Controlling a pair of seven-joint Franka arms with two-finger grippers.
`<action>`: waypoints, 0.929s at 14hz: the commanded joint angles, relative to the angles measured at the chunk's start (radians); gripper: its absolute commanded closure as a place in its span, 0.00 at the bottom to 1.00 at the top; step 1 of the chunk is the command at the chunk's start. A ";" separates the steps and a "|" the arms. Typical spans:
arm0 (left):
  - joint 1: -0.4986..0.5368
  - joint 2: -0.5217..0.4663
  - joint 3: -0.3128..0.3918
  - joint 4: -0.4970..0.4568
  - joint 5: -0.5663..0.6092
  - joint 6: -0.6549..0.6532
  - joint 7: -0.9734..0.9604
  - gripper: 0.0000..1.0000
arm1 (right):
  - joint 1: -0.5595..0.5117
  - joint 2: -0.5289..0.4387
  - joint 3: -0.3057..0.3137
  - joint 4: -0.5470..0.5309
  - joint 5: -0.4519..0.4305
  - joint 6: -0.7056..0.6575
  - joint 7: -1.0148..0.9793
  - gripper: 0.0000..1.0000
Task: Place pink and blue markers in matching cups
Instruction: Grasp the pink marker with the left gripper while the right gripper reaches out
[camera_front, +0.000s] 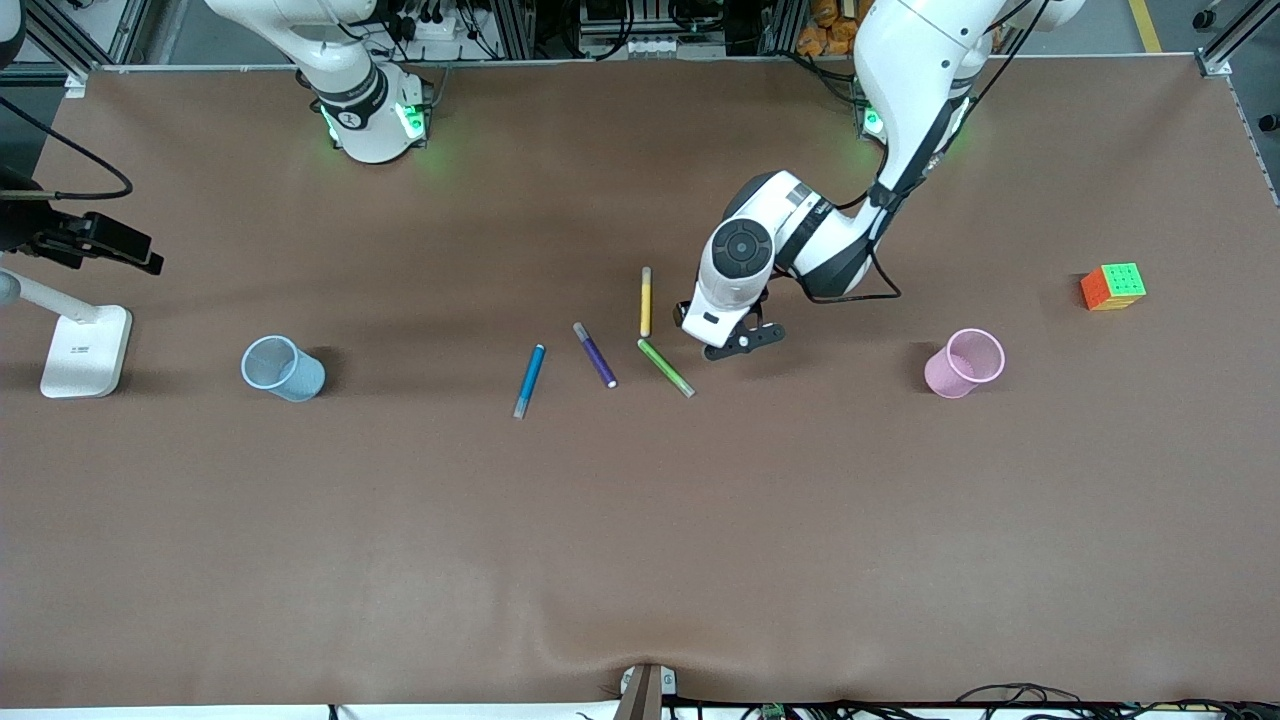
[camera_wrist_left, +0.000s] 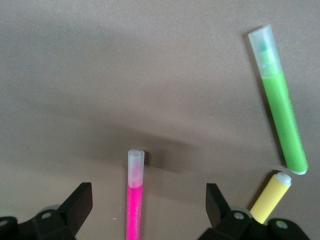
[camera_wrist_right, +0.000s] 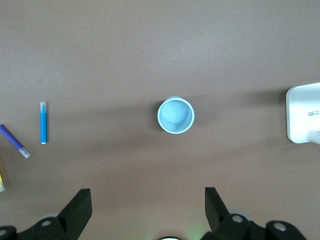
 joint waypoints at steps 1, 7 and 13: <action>0.002 -0.017 0.006 -0.061 0.046 0.064 -0.015 0.08 | -0.014 0.000 0.012 0.004 0.002 0.001 0.001 0.00; -0.001 -0.005 0.005 -0.068 0.081 0.084 -0.016 0.30 | -0.013 0.005 0.012 0.004 0.002 0.001 0.001 0.00; -0.001 0.010 0.005 -0.067 0.083 0.097 -0.018 0.42 | -0.008 0.012 0.014 -0.001 0.004 0.001 -0.001 0.00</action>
